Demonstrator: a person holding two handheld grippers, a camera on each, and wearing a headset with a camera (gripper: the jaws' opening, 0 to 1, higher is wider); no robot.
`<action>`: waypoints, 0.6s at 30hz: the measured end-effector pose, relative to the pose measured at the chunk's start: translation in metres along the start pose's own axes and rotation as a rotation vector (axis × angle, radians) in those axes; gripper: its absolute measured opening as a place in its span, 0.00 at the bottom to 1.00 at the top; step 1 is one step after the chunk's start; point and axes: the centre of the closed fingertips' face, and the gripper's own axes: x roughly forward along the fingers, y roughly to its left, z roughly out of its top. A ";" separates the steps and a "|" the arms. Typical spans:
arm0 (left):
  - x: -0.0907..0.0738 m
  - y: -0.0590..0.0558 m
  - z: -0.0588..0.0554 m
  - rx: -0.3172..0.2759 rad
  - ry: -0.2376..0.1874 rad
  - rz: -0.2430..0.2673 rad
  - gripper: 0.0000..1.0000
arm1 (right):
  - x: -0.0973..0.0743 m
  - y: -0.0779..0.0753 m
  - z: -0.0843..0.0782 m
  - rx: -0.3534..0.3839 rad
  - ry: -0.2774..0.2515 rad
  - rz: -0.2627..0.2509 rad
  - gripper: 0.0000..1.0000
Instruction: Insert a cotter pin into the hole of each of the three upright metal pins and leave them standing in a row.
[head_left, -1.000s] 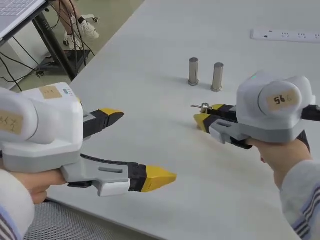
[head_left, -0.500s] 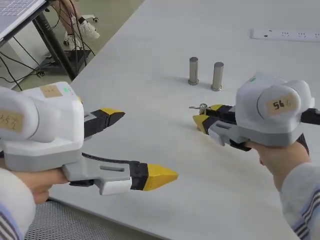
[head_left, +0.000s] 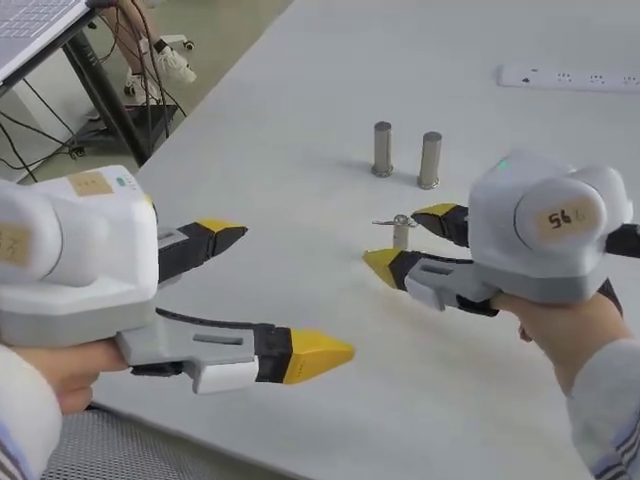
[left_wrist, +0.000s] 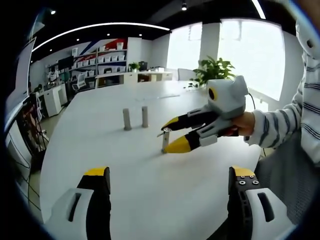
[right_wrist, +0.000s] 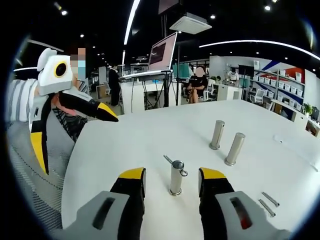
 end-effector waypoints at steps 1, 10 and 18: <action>0.000 0.000 0.001 0.000 -0.003 0.000 0.98 | -0.003 0.000 0.002 -0.004 -0.005 0.000 0.39; 0.007 -0.007 0.006 -0.007 -0.017 -0.029 0.98 | -0.031 -0.005 0.007 0.002 0.044 -0.040 0.57; 0.012 -0.012 0.007 -0.022 -0.021 -0.055 0.98 | -0.061 -0.007 0.008 0.015 0.092 -0.059 0.74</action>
